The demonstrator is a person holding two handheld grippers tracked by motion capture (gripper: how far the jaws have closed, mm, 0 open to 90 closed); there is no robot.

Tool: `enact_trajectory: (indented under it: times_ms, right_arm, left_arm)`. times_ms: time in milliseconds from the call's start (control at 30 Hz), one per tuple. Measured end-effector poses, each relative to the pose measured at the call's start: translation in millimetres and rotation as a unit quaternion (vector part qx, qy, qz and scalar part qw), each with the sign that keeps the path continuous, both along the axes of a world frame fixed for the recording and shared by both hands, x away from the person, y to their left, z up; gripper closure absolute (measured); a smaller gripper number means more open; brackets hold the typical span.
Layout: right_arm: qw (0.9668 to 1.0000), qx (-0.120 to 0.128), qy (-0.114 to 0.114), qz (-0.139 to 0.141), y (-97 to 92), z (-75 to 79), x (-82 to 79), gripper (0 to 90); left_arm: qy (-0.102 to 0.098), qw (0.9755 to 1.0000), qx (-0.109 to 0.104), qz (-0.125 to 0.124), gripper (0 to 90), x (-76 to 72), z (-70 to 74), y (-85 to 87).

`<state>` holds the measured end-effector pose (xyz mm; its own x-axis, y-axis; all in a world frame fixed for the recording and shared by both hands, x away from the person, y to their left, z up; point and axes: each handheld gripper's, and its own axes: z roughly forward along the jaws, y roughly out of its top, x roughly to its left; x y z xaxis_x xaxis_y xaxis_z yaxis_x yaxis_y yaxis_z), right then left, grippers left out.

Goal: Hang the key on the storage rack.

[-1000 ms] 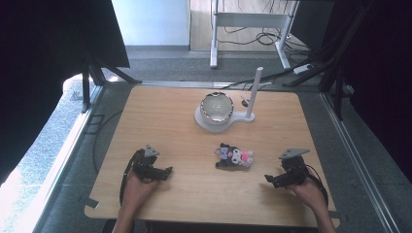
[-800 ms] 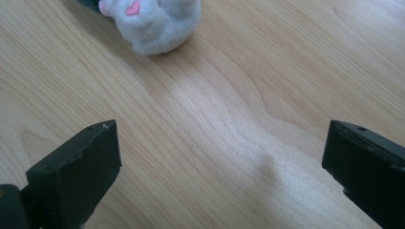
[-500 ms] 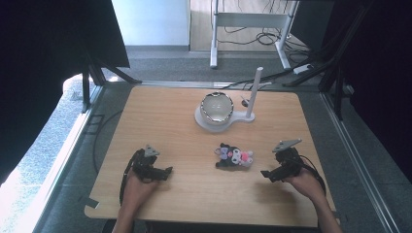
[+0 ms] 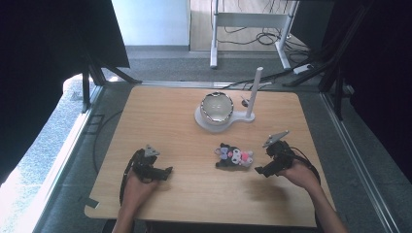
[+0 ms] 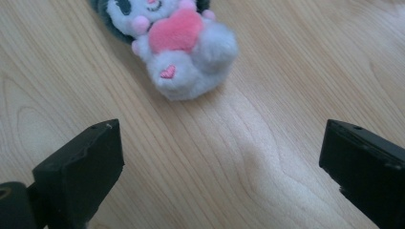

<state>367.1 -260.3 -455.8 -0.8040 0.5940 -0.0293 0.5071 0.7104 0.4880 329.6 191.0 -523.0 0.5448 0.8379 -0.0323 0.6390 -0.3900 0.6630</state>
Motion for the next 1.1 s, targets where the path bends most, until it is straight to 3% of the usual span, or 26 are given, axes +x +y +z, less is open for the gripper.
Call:
enact_trajectory:
  times_ms: [233,333,667,900,967,1000,1033,1100]
  right_arm:
    - [0.9993,-0.028,0.009,0.025,14.5,1.7,8.1,3.6]
    - [0.9978,-0.049,0.015,0.041,25.4,1.7,13.7,4.5]
    - [0.9930,-0.085,0.021,0.079,48.6,2.2,24.9,8.8]
    - [0.9848,-0.119,0.033,0.122,74.8,-1.1,33.0,11.0]
    - [0.9800,-0.135,0.039,0.140,85.6,-4.2,37.2,12.9]
    - [0.9800,-0.135,0.039,0.140,85.6,-4.2,37.2,12.9]
    - [0.9767,-0.146,0.041,0.152,92.0,-6.7,39.7,13.2]
    - [0.9759,-0.149,0.044,0.153,94.3,-7.5,40.4,13.4]
  left_arm:
    - [0.000,1.0000,0.000,0.000,0.6,0.0,0.1,0.1]
    - [0.000,1.0000,0.000,0.000,0.6,0.0,0.1,0.1]
    - [0.000,1.0000,0.000,0.000,0.6,0.0,0.0,0.1]
    - [0.000,1.0000,0.000,0.000,0.6,0.0,0.0,0.0]
    - [0.000,1.0000,0.000,0.000,0.6,0.0,0.0,0.0]
    - [0.000,1.0000,0.000,0.000,0.6,0.0,0.0,0.0]
    - [0.000,1.0000,0.000,0.000,0.6,0.0,0.0,0.0]
    - [0.000,1.0000,0.000,0.000,0.6,0.0,0.0,0.0]
